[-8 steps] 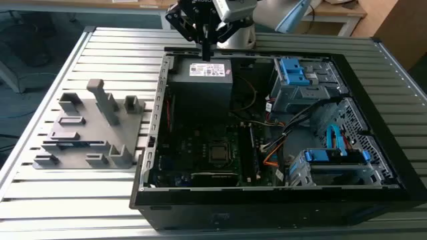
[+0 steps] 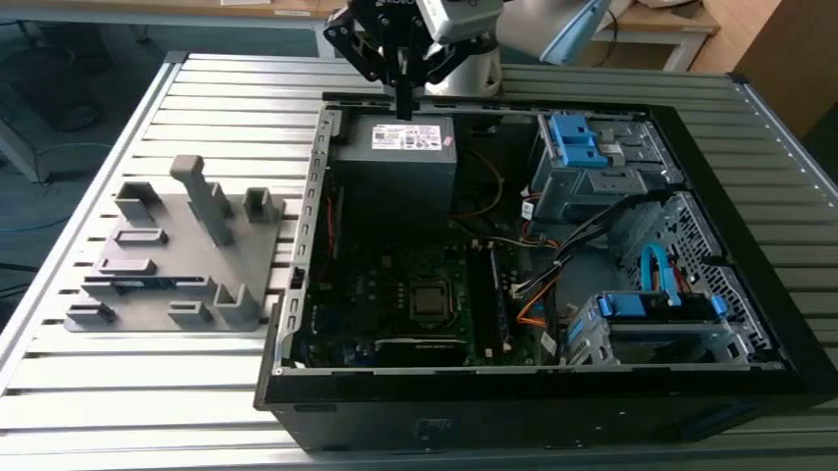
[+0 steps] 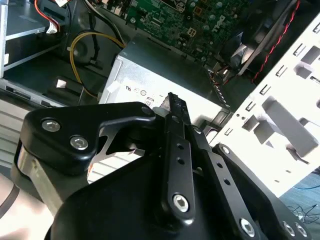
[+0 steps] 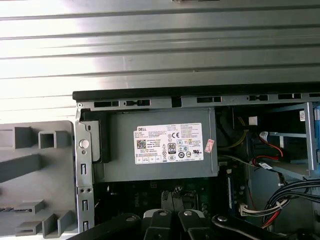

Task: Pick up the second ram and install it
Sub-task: 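Reach for the second ram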

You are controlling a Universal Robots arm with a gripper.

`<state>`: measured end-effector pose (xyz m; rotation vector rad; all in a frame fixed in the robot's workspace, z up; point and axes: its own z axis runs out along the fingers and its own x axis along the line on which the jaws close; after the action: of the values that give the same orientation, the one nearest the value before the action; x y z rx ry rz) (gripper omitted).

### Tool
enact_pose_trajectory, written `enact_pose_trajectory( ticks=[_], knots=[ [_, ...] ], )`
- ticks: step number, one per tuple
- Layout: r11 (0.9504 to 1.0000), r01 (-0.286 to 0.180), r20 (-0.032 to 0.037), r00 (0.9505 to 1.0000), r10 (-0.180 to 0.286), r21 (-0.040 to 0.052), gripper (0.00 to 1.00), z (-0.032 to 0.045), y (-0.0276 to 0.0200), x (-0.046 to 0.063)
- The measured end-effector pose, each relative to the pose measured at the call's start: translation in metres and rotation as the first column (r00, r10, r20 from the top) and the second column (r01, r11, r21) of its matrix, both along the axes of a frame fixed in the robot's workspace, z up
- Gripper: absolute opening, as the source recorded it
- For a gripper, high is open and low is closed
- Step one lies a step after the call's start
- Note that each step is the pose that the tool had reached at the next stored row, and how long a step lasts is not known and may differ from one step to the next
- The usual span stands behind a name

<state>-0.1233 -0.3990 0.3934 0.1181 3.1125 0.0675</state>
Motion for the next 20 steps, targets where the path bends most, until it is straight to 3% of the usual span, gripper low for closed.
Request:
enact_pose_trajectory(
  ticks=[20],
  knots=[
    [1.0,0.0,0.0003,1.0,0.0,0.0001,0.1,0.0,0.0,-0.032]
  ],
)
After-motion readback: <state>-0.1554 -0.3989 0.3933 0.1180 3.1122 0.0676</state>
